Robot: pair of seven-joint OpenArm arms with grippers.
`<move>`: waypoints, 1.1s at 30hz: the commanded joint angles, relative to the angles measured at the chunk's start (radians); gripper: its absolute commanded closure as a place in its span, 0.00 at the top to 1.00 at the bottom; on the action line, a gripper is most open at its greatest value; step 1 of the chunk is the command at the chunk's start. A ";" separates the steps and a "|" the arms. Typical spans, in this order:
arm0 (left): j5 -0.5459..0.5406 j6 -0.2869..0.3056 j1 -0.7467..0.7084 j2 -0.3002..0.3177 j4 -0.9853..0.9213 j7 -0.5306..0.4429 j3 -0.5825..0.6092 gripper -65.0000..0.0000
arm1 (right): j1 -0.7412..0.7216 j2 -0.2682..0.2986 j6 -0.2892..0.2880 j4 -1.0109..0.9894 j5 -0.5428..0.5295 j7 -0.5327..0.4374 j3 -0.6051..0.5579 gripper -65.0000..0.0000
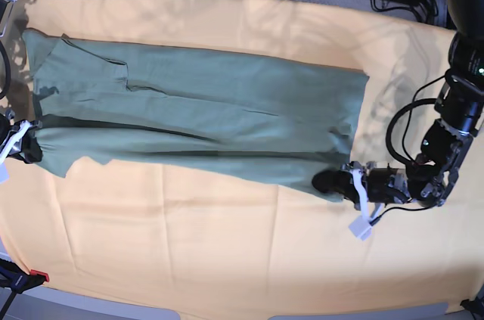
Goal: Fold the T-shirt properly
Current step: 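Lift the gripped edge and fold it over toward the first fold, then lay the folded edge down onto the shirt with both grippers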
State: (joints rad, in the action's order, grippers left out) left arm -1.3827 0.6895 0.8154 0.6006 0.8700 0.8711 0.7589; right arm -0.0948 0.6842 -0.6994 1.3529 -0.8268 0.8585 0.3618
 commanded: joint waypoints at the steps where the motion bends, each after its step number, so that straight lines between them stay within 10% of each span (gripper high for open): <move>1: -0.021 0.009 0.039 -0.001 0.010 -0.001 -0.010 0.00 | -0.019 0.031 0.001 0.016 -0.011 -0.008 0.010 0.00; 33: -0.101 -0.039 0.061 0.026 0.180 0.525 -0.010 0.00 | 0.018 0.031 0.001 0.015 -0.048 0.167 0.010 0.00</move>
State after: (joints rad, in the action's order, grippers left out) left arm -1.4670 0.6476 0.8425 0.6174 1.0401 1.3884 0.7589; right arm -0.0578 0.6842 -0.6968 1.3529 -0.8639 1.0412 0.3618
